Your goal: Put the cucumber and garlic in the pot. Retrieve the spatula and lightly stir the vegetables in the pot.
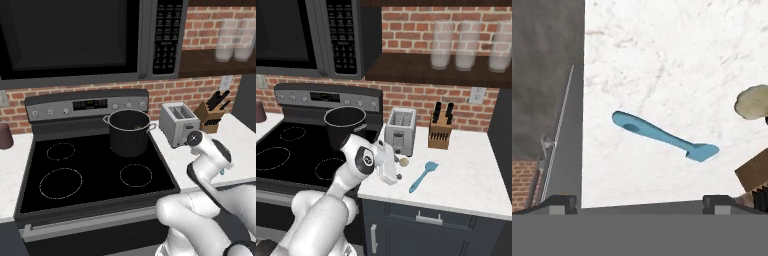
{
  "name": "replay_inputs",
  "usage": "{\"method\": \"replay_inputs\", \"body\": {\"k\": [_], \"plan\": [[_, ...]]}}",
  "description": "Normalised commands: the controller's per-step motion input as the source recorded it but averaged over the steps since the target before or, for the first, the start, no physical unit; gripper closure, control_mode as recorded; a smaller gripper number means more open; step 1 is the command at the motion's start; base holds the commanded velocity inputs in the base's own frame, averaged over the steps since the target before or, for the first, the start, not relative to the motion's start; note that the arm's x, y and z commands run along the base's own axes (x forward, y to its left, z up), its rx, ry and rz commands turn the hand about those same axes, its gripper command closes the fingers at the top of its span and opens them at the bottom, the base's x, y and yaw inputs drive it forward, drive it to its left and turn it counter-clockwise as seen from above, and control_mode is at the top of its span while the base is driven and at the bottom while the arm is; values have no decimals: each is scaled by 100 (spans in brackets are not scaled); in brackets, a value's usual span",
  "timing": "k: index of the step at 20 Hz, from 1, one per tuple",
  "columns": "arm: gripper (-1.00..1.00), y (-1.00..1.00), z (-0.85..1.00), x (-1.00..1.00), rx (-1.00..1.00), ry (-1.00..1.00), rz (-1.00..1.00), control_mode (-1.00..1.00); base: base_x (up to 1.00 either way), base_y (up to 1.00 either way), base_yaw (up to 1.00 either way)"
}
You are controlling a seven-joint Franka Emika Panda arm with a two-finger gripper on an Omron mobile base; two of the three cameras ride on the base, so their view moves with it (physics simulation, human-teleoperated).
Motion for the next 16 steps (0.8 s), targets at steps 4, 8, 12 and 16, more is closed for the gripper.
{"method": "replay_inputs", "body": {"k": [4,8,12,16], "plan": [[-100,0,0,76,0,0,8,-100,0,0,0],[-100,1,-15,56,0,0,7,-100,0,0,0],[-100,27,-40,48,0,1,0,-100,0,0,0],[-100,24,-38,59,0,5,0,-100,0,0,0]]}}
